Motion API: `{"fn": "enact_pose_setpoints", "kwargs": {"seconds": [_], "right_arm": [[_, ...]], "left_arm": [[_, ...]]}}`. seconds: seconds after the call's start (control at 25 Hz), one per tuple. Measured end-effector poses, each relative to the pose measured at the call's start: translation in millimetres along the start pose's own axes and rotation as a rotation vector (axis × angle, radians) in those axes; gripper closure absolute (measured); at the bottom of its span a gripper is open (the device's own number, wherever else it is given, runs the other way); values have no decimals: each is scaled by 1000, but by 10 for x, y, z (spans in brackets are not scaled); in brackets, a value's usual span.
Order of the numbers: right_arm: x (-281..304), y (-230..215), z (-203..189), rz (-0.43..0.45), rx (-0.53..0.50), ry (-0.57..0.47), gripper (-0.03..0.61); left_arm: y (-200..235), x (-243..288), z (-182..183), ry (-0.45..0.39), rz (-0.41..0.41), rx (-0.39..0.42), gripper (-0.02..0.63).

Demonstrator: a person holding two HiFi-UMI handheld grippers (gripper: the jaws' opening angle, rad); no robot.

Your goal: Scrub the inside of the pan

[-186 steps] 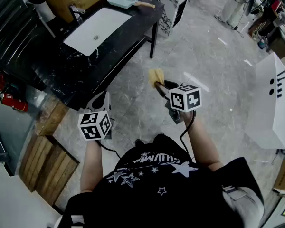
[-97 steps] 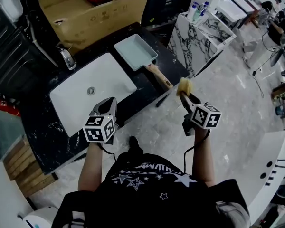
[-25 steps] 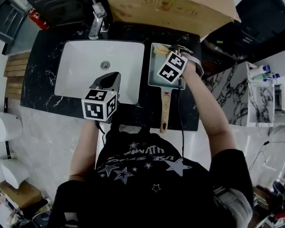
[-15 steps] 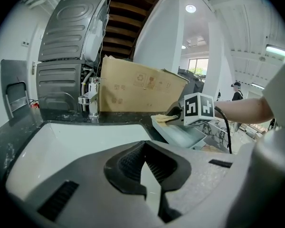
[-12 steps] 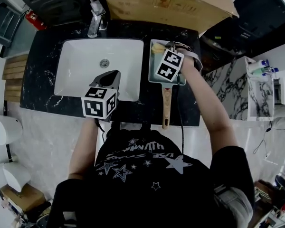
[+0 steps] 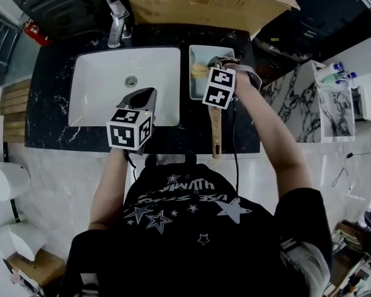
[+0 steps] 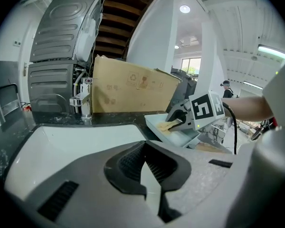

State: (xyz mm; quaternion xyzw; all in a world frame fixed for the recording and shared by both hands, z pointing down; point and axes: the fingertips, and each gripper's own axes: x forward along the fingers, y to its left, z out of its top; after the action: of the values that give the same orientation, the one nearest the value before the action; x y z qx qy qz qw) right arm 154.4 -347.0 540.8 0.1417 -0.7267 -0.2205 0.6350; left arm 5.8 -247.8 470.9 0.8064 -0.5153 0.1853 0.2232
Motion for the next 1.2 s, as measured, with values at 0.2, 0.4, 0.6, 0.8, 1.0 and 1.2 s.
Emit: {"fn": "enact_pose_setpoints", "kwargs": {"seconds": [0.2,0.4,0.6,0.8,1.0,1.2], "right_arm": [[-105,219,11,60,-10,7,495],[-194,385,36,107,-59,4,495],[-258,528,44,153,-75,13,495],[-305,601,45,194,-71,11,495],[-316,609,42,198,-58,5,495],[-328,556,25,201,-46,-20,495]], "left_arm": [[-61,-15,0,1,-29,17,606],[-104,-37,-27,6,-54,33,606],[-119,-74,-56,7,-66,42,606],[-149,-95,-81,13,-74,46,606],[-172,-74,-92,20,-72,50,606],[-167,-52,-58,12,-66,54,606]]}}
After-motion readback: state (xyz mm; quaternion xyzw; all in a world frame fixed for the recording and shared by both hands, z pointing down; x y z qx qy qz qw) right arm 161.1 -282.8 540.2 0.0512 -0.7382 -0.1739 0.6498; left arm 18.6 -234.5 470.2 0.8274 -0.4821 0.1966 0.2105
